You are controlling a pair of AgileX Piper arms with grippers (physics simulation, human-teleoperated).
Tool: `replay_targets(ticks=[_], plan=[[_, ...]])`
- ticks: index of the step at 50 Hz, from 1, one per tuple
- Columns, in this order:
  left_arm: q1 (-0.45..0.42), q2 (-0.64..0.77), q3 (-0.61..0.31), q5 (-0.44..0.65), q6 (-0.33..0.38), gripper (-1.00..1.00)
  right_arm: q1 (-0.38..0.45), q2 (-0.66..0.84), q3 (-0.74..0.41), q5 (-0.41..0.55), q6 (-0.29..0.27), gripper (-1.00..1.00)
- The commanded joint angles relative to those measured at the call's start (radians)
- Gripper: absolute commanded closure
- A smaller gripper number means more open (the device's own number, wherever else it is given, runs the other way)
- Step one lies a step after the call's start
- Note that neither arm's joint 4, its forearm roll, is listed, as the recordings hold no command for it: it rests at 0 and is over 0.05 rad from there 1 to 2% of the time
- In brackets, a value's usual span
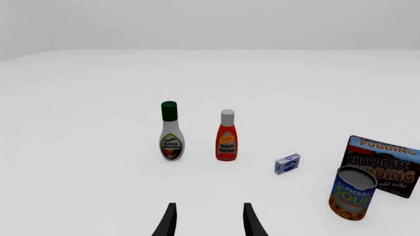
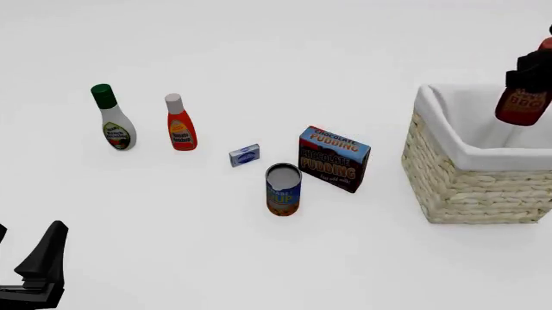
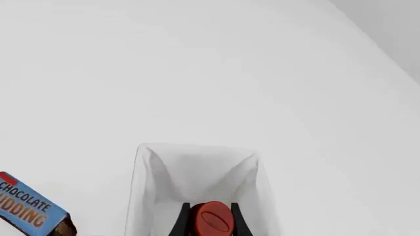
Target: Pick the bbq sauce and place it in the basket.
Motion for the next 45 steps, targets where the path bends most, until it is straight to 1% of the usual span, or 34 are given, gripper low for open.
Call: replay_targets(ticks=[1, 18, 45], plan=[[0.0, 0.0, 0.0, 0.0, 0.0, -1.0, -0.019, 0.052, 0.023, -0.055, 0.02, 1.0], [0.0, 0.0, 0.0, 0.0, 0.0, -1.0, -0.029, 0.161, 0.047, -0.136, 0.026, 1.0], [0.0, 0.0, 0.0, 0.0, 0.0, -1.0, -0.027, 0.28, 0.063, -0.207, 0.041, 1.0]])
